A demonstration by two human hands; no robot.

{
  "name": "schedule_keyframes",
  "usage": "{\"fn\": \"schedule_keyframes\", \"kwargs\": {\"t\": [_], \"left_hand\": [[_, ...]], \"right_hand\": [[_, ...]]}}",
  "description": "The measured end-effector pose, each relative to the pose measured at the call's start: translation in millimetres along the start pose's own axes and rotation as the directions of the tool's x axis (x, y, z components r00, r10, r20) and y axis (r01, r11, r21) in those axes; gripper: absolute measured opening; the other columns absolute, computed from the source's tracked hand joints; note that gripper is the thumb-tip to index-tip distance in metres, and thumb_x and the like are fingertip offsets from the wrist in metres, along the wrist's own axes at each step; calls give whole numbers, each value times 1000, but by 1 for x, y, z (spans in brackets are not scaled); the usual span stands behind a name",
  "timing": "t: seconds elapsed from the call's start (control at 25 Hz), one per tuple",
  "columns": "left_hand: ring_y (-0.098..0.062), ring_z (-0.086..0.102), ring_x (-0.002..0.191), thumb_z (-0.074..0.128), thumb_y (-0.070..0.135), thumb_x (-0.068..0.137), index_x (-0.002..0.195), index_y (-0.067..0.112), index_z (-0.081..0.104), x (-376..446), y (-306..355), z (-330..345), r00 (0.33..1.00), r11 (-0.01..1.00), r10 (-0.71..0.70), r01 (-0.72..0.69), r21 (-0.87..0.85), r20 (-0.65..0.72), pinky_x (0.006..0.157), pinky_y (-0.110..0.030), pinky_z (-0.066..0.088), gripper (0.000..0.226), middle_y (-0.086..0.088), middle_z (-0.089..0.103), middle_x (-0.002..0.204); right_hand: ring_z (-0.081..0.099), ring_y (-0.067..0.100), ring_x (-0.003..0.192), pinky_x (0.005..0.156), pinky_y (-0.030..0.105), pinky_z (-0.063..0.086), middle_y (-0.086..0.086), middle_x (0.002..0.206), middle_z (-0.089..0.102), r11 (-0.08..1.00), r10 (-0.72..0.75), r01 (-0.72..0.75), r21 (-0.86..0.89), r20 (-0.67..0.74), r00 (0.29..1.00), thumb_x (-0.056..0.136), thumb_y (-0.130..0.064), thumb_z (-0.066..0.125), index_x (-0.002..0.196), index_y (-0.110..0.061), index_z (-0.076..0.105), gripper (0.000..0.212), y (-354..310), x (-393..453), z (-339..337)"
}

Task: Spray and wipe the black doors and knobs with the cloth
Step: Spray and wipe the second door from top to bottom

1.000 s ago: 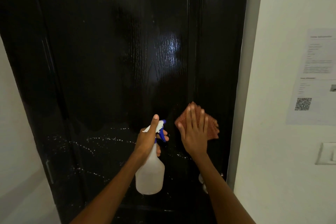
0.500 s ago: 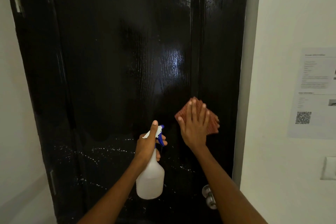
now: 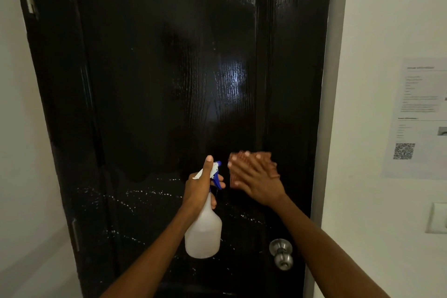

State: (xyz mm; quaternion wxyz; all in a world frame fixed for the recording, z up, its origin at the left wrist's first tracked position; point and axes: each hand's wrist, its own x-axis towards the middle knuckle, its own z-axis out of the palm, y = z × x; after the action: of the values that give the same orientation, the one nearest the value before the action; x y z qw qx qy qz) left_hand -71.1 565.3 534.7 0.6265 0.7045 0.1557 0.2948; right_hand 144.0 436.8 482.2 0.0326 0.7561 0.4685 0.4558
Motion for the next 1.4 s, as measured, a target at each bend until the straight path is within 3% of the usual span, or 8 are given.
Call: {"fn": "schedule_keyframes", "kwargs": {"t": [0.28,0.6,0.88,1.0,1.08,1.2,1.28,1.4], "left_hand": [[-23,53,42,39,72,87,91,0,72,-11,-19,4,997,997,-73,73,-17,31,41,-27,45,80,-15,76,82],[-23,53,41,38,68,94,90,-1,71,-20,-23,3,995,996,-82,81,20,53,42,-27,44,76,-16,76,82],[-23,53,44,38,69,93,88,0,72,-18,-18,-15,997,997,-73,73,-6,-27,41,-26,45,77,-14,76,81],[-23,54,44,38,70,93,88,2,73,-17,-30,-33,989,994,-110,111,4,-97,41,-26,45,76,-13,76,82],[-23,54,45,39,71,92,91,3,72,-16,-42,-47,982,989,-144,146,6,-120,43,-28,45,76,-14,76,85],[-24,55,48,39,70,93,93,3,71,-15,-56,-61,977,988,-153,155,1,-149,44,-30,45,75,-15,75,85],[-27,56,49,39,70,93,92,2,72,-17,-62,-70,978,992,-126,128,4,-164,43,-30,46,75,-15,75,83],[-33,58,55,41,68,94,90,1,72,-18,-70,-80,977,991,-129,131,1,-169,42,-29,47,74,-14,76,81]], "right_hand": [[-8,33,160,128,51,-4,7,174,-6,799,579,-549,245,-70,812,109,-49,20,167,-19,4,67,10,10,-21],[1,40,159,119,66,24,8,174,0,859,452,-468,207,121,884,102,-37,43,166,-20,16,71,-37,-93,28],[-16,34,158,126,53,-11,1,172,-18,767,579,-531,360,-31,815,110,-41,26,166,-24,-1,65,2,16,-35],[-16,36,157,126,55,-12,2,173,-12,864,450,-410,292,-85,889,110,-41,31,167,-26,5,64,-10,45,-39],[-17,38,157,126,60,-7,4,174,-9,930,301,-284,235,-37,953,108,-39,42,167,-28,5,70,-37,48,-20],[-19,37,156,121,61,-20,4,173,-13,963,106,-124,239,84,991,100,-34,58,166,-31,1,88,-94,24,21],[-25,34,154,117,61,-27,1,170,-22,975,-124,72,210,246,961,96,-31,62,162,-35,-9,97,-125,-11,51],[-26,28,154,124,66,6,-8,168,-31,934,-335,245,261,401,853,93,-23,65,157,-38,-18,106,-133,-68,81]]}}
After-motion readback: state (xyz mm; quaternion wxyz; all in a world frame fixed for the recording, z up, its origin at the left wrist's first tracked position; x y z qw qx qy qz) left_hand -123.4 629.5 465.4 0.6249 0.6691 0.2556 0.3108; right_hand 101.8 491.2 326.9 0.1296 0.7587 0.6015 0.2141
